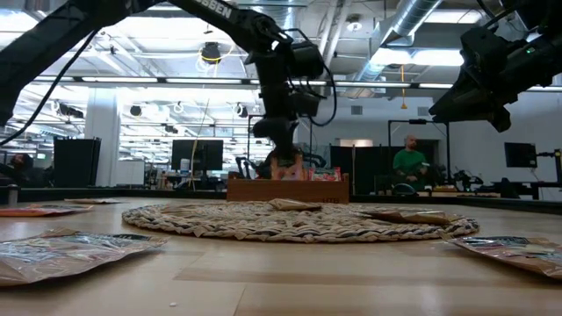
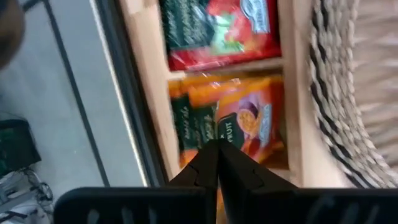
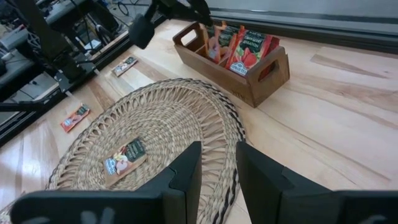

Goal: Pick & Place Tea
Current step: Put the orange tea bag into the middle section of the wooden organizer

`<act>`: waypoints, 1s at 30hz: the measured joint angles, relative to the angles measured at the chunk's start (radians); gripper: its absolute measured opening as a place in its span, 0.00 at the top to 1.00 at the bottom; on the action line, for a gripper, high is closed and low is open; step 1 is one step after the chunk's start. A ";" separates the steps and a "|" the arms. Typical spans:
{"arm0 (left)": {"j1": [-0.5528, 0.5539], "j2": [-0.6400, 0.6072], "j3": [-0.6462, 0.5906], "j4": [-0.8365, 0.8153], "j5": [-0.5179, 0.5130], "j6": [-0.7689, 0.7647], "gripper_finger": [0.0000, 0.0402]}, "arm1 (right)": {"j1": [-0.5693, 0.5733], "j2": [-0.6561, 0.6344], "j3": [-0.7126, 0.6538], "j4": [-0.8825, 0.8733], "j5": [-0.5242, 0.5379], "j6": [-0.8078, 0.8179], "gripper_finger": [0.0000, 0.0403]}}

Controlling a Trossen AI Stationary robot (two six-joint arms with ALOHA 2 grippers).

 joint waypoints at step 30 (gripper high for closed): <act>0.003 0.028 0.000 0.074 -0.037 0.035 1.00 | 0.000 0.000 0.000 0.000 -0.001 0.000 0.77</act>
